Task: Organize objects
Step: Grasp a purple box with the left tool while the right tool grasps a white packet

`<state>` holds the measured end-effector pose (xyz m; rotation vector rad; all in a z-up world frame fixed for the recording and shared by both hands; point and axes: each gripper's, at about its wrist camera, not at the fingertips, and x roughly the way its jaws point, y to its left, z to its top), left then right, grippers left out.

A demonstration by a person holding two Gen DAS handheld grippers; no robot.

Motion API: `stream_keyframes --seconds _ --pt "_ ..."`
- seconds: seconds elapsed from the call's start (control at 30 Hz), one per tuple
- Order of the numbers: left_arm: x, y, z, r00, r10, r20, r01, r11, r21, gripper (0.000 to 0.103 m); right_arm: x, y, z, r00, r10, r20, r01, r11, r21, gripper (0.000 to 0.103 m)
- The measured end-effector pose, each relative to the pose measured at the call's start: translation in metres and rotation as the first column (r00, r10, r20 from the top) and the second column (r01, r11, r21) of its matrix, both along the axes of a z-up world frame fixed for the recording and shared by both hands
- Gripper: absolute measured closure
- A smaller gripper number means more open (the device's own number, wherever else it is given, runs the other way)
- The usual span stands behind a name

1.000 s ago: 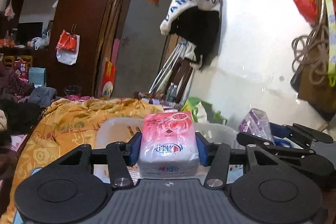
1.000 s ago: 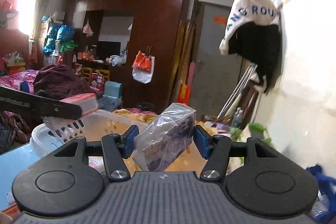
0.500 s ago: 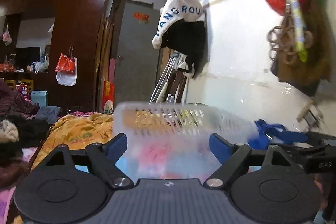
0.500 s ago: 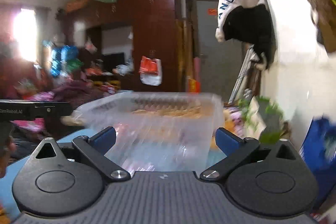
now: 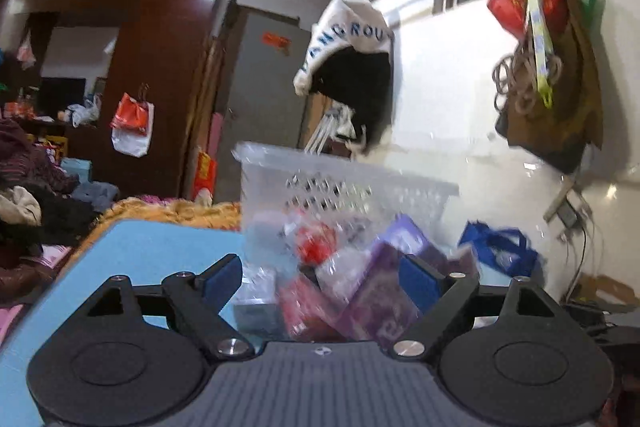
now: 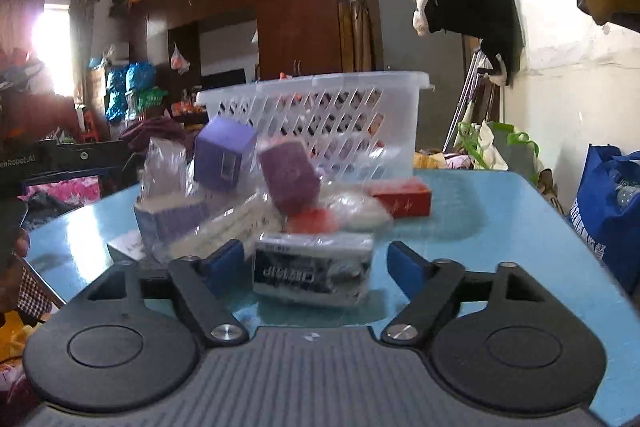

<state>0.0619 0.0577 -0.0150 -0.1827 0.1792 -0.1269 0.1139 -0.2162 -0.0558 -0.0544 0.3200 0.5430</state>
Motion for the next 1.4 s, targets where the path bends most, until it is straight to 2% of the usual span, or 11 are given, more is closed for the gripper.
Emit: stream_keyframes --seconds 0.07,0.23,0.33,0.57,0.67,0.7,0.73,0.83,0.93,1.03,1.4 --pt "0.001 -0.003 -0.004 1.0 -0.006 -0.009 0.006 1.0 0.008 0.015 0.002 -0.002 -0.004 1.0 0.006 -0.022 -0.006 1.0 0.003 0.033" --pt "0.002 -0.018 -0.01 1.0 -0.02 -0.013 0.021 0.998 0.066 0.015 -0.004 -0.009 -0.005 1.0 0.001 0.0 -0.001 1.0 -0.007 0.033" --pt "0.0 -0.026 -0.012 1.0 0.002 0.005 -0.002 0.994 0.108 0.015 -0.004 -0.016 -0.004 1.0 0.0 0.01 0.0 1.0 0.004 0.033" --pt "0.005 -0.038 -0.012 1.0 -0.001 0.003 0.001 0.99 0.141 0.016 -0.003 -0.02 -0.004 1.0 0.0 0.027 0.0 1.0 0.0 0.033" --pt "0.006 -0.043 -0.012 1.0 -0.008 0.005 0.007 0.987 0.159 0.02 -0.003 -0.018 -0.004 0.999 0.01 0.032 -0.01 1.0 -0.008 0.033" --pt "0.006 -0.045 -0.012 1.0 -0.008 0.008 0.006 0.986 0.169 0.025 -0.003 -0.018 -0.004 0.999 0.012 0.034 -0.011 1.0 -0.01 0.033" --pt "0.007 -0.047 -0.012 1.0 -0.012 0.008 0.01 0.984 0.179 0.036 -0.003 -0.018 -0.004 0.999 0.012 0.036 -0.012 1.0 -0.012 0.033" --pt "0.007 -0.05 -0.013 1.0 -0.026 0.005 0.024 0.981 0.193 0.047 -0.003 -0.018 -0.004 0.999 0.012 0.037 -0.012 1.0 -0.012 0.033" --pt "0.005 -0.054 -0.013 1.0 -0.02 0.017 0.016 0.975 0.22 0.049 -0.003 -0.019 -0.004 0.999 0.013 0.037 -0.013 1.0 -0.009 0.033" --pt "0.001 -0.054 -0.013 0.999 -0.012 0.037 0.004 0.976 0.218 0.05 -0.004 -0.02 -0.004 0.999 0.011 0.044 -0.01 1.0 -0.009 0.033" --pt "-0.014 -0.034 -0.002 0.993 -0.002 0.121 -0.015 0.99 0.137 0.051 0.0 -0.026 -0.001 0.998 -0.005 0.058 0.005 1.0 0.011 0.033"
